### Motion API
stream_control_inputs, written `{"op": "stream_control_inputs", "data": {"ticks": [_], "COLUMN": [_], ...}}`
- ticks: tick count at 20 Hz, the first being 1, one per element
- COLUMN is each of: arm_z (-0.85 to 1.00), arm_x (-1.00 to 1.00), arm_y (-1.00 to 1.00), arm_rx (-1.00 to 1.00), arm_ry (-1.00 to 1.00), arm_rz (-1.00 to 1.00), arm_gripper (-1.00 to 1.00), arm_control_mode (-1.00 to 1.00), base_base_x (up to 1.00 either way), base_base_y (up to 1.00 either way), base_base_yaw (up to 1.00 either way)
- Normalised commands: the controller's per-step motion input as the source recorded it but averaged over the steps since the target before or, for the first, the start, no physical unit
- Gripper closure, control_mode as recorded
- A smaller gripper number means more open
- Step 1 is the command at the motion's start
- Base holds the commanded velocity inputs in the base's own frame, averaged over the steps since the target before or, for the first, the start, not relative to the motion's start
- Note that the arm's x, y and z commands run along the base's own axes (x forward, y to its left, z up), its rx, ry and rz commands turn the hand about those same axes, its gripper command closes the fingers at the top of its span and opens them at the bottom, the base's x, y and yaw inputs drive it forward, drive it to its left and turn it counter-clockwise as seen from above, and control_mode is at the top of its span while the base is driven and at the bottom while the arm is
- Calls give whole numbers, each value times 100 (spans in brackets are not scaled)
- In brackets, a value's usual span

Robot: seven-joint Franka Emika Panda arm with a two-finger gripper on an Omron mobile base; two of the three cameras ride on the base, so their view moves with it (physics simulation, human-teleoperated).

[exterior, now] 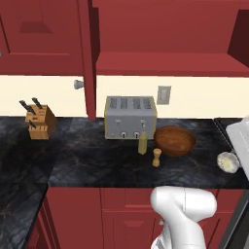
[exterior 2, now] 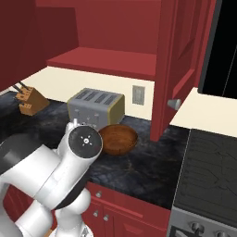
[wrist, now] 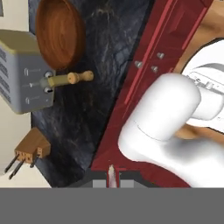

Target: Retrieve the bottle and the shaker from the cabinet and place them next to the mixing bowl on the counter. Then add garlic from the fridge to the mixing bowl.

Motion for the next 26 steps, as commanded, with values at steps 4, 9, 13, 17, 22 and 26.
{"op": "stream_control_inputs", "data": {"ticks": [4,9,13,17,22,26], "arm_z": [0,0,0,0,-3,-20], "arm_x": [62,60,49,53,53,41], "arm_y": [-23,0,0,-4,-11,-23], "arm_rx": [0,0,0,0,0,0], "arm_ry": [0,0,0,0,4,6], "arm_rz": [-22,-14,-13,-8,-3,-1], "arm_gripper": [100,100,100,100,100,100], "arm_control_mode": [-100,-100,-100,-100,-100,-100], "base_base_x": [0,0,0,0,0,0], "base_base_y": [0,0,0,0,0,0], "base_base_yaw": [0,0,0,0,0,0]}}
